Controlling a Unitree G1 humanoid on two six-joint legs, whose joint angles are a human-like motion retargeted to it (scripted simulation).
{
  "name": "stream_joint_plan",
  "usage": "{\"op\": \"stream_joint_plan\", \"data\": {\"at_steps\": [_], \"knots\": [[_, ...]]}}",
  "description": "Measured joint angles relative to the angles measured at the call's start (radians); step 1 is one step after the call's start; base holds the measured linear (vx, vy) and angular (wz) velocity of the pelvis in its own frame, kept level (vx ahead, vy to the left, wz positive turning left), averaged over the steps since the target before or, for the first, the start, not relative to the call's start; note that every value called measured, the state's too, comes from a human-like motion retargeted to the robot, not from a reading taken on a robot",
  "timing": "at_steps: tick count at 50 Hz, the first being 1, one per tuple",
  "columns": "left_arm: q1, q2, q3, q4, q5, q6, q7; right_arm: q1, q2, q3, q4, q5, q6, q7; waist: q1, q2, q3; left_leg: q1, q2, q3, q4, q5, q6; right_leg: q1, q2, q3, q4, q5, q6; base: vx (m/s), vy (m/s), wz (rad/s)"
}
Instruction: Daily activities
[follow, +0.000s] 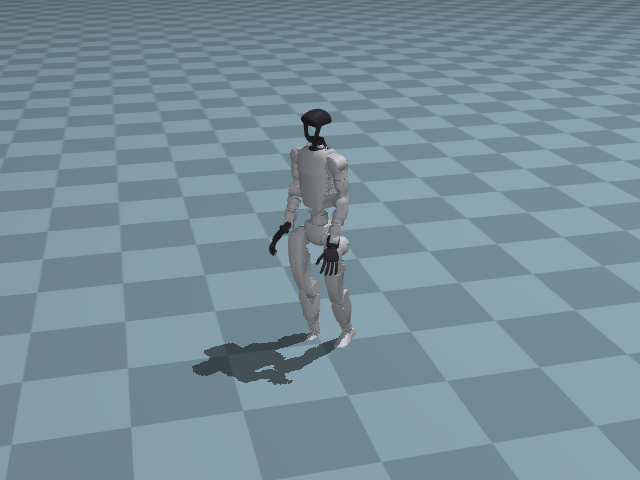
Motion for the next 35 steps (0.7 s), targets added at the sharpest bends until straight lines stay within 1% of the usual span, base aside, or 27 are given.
{"op": "stream_joint_plan", "data": {"at_steps": [17, 35], "knots": [[-0.003, 0.006, 0.004, -0.026, -0.032, -0.007, -0.037, -0.018, 0.001, -0.011, -0.005, 0.034, 0.002, 0.007, 0.018, -0.008, 0.004, -0.001, -0.011, 0.004, -0.002, 0.012, 0.006, 0.009, -0.006, 0.019, -0.038, 0.026, 0.016, 0.00, 0.00, 0.00], [0.034, 0.030, -0.035, -0.080, -0.086, -0.061, -0.092, -0.029, -0.005, 0.018, -0.051, 0.033, -0.026, 0.001, 0.005, -0.016, 0.001, 0.013, -0.026, 0.046, -0.034, 0.029, 0.004, -0.005, -0.012, 0.055, -0.041, 0.026, 0.024, 0.00, 0.00, -0.11]]}}
